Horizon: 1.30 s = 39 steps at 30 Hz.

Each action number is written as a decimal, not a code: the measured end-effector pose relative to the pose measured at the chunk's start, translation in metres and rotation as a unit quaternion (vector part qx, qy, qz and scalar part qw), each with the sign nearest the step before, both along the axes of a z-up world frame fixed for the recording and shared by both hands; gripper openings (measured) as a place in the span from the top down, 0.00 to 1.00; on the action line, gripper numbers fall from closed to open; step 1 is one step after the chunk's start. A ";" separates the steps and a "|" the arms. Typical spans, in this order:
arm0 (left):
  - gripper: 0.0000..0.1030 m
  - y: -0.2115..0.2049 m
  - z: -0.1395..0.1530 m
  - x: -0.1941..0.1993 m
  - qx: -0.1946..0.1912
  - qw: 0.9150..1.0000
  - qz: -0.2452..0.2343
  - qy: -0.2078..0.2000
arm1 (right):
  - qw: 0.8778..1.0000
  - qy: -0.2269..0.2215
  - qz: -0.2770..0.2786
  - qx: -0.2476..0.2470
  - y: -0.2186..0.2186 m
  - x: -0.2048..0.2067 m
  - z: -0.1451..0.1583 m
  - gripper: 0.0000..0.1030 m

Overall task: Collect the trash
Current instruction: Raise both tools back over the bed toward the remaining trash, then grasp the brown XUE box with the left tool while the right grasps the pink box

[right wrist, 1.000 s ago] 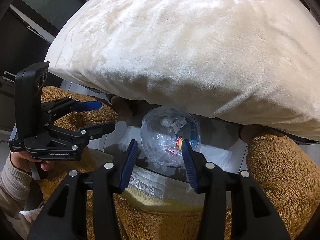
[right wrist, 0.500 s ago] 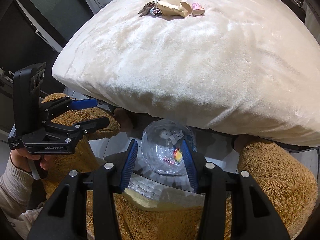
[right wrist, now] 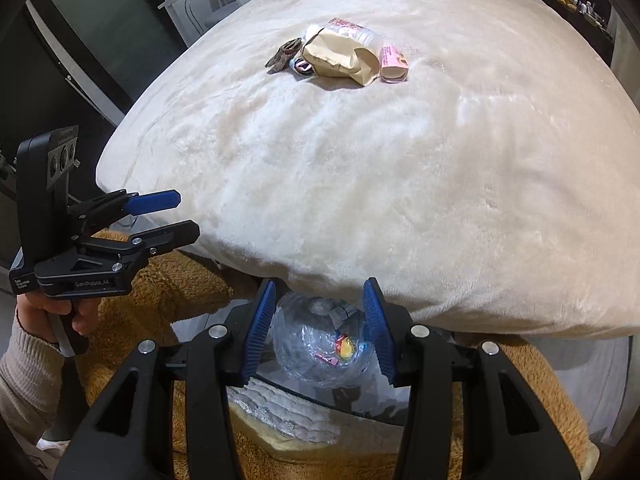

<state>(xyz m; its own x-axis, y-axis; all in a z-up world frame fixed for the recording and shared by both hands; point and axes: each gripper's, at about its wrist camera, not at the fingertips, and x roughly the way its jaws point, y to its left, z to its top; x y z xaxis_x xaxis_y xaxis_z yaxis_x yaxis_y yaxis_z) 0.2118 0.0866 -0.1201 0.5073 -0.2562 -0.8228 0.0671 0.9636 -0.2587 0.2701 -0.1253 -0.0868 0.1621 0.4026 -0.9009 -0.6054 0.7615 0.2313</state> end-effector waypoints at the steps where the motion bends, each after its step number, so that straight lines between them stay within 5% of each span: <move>1: 0.30 0.005 0.002 0.006 0.001 1.000 0.002 -0.001 | 1.000 -0.001 -0.001 0.000 0.002 0.007 0.001 0.55; 26: 0.30 0.114 0.006 0.212 0.059 0.997 0.054 -0.024 | 0.998 -0.006 -0.059 0.034 0.055 0.230 -0.002 0.55; 39: 0.30 0.139 -0.040 0.274 -0.057 0.996 0.061 0.041 | 0.993 0.088 -0.060 0.055 0.080 0.289 -0.051 0.55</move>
